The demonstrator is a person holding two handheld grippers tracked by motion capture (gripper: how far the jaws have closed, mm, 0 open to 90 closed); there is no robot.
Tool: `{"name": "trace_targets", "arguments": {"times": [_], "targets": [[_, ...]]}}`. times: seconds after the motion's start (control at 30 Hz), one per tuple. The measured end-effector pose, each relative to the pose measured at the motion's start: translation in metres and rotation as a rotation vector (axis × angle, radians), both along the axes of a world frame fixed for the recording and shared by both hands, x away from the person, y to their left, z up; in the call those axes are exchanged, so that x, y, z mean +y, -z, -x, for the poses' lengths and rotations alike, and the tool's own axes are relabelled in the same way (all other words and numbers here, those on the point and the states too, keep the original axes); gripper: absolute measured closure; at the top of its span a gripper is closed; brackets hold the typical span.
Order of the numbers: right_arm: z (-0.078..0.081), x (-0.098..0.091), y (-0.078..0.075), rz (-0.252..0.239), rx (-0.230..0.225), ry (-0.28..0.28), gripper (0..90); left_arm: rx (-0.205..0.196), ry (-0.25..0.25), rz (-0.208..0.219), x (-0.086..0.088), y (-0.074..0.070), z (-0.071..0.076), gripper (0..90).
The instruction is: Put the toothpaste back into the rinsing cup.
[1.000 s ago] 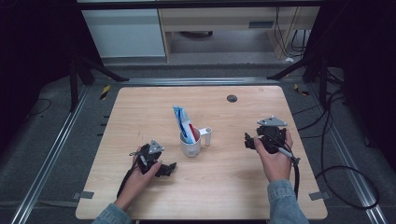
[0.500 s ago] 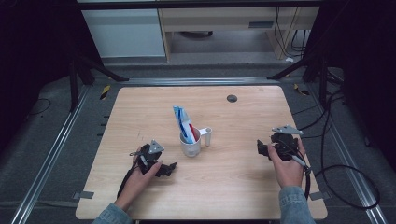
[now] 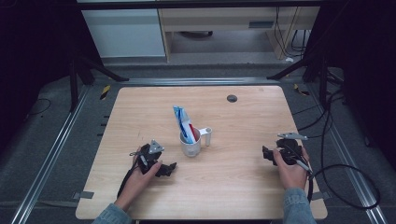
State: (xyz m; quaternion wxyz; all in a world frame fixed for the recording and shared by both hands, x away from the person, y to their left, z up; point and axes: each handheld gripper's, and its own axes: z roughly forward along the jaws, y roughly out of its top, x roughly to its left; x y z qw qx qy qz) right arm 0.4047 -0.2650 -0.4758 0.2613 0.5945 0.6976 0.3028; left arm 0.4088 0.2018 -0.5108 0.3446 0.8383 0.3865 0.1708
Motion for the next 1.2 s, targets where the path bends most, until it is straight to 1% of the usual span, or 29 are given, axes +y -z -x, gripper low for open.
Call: {"name": "trace_targets", "arguments": {"times": [0.1,0.17,0.2,0.37,0.5,0.63,0.73,0.8,0.87,0.9,0.97,1.03,1.1,1.17,1.2], "targets": [[-0.002,-0.006,0.007,-0.015,0.004,0.049,13.6,0.000,0.000,-0.001,0.000,0.000,0.000,0.0],[-0.004,-0.010,0.012,-0.059,0.003,0.075,13.6,0.000,0.000,-0.001,0.000,0.000,0.000,0.0],[-0.005,-0.011,0.013,-0.068,0.003,0.080,13.5,-0.001,0.001,0.001,0.000,0.000,0.000,0.0],[-0.008,-0.010,0.019,-0.047,0.008,0.098,12.2,0.000,0.000,0.001,0.000,0.000,0.000,0.0],[-0.012,-0.010,0.023,-0.051,0.009,0.109,12.0,0.000,0.000,-0.001,0.000,0.000,0.000,0.0],[-0.015,-0.009,0.028,-0.054,0.025,0.126,11.0,0.000,0.000,-0.001,0.000,0.000,0.000,0.0],[-0.017,-0.008,0.032,-0.038,0.022,0.122,11.1,0.000,0.000,-0.001,0.000,0.000,0.000,0.0],[-0.017,-0.008,0.033,-0.033,0.005,0.133,11.3,0.000,0.000,-0.001,0.000,0.000,0.000,0.0],[-0.019,-0.010,0.035,-0.016,-0.011,0.144,11.3,0.000,0.000,-0.001,0.000,0.000,0.000,0.0],[-0.019,-0.010,0.036,-0.008,-0.010,0.144,10.5,0.000,0.001,0.001,0.000,0.000,0.000,0.0],[-0.021,-0.013,0.038,-0.011,-0.010,0.132,9.2,0.000,0.001,0.001,0.000,0.000,0.000,0.0],[-0.021,-0.013,0.038,-0.011,-0.009,0.134,7.8,0.000,0.000,0.001,0.000,0.000,0.000,0.0],[-0.022,-0.012,0.038,-0.014,0.008,0.157,1.6,-0.001,0.000,0.001,0.000,0.000,0.000,0.0],[-0.022,-0.013,0.039,-0.017,0.016,0.178,0.3,-0.001,0.001,0.001,0.000,0.000,0.000,0.0],[-0.022,-0.013,0.039,-0.017,0.016,0.180,0.3,-0.001,0.000,0.001,0.000,0.000,0.000,0.0]]}}
